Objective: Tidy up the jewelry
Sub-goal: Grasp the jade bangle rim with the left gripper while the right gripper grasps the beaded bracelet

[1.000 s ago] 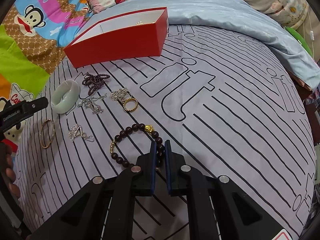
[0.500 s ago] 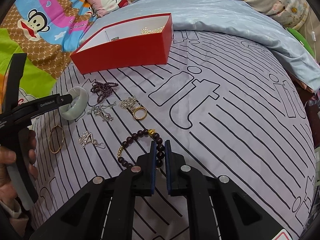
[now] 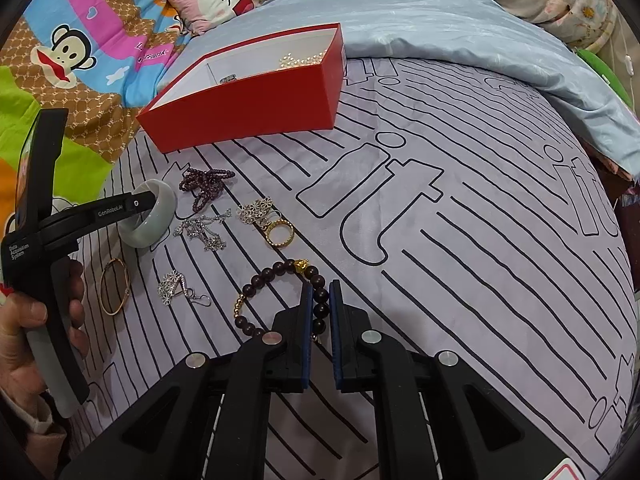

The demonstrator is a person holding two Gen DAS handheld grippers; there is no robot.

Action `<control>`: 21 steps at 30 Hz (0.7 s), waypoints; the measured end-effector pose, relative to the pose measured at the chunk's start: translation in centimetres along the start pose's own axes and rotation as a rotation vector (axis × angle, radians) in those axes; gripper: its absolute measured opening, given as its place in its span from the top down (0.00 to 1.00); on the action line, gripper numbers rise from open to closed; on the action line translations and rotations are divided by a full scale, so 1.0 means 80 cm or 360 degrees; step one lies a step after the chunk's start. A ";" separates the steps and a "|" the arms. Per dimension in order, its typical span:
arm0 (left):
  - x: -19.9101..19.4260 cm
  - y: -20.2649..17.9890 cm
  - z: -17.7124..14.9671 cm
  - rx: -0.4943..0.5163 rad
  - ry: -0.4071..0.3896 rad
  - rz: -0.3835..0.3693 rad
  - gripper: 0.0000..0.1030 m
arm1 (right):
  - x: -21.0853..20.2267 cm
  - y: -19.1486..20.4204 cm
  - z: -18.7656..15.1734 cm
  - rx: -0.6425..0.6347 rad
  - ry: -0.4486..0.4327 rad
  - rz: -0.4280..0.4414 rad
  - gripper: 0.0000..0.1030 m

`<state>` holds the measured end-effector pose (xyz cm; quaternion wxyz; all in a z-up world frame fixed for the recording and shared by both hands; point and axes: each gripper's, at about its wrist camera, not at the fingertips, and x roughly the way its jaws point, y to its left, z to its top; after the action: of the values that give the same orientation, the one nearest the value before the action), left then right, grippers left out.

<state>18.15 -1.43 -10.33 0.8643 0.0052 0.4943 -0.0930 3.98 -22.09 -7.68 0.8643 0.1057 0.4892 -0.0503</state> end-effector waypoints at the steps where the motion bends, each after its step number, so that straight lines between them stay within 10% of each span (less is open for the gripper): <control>1: 0.000 0.000 -0.001 -0.0003 -0.0001 -0.0001 0.78 | 0.000 0.001 0.000 0.0001 0.0003 0.0001 0.93; 21: -0.043 0.000 -0.016 -0.0047 0.0029 -0.0095 0.89 | -0.028 0.012 0.013 -0.0016 -0.0072 0.0050 0.93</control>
<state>15.39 -0.73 -8.06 0.8566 -0.0214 0.5034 -0.1114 3.87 -21.42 -5.14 0.8764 0.1077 0.4680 -0.0367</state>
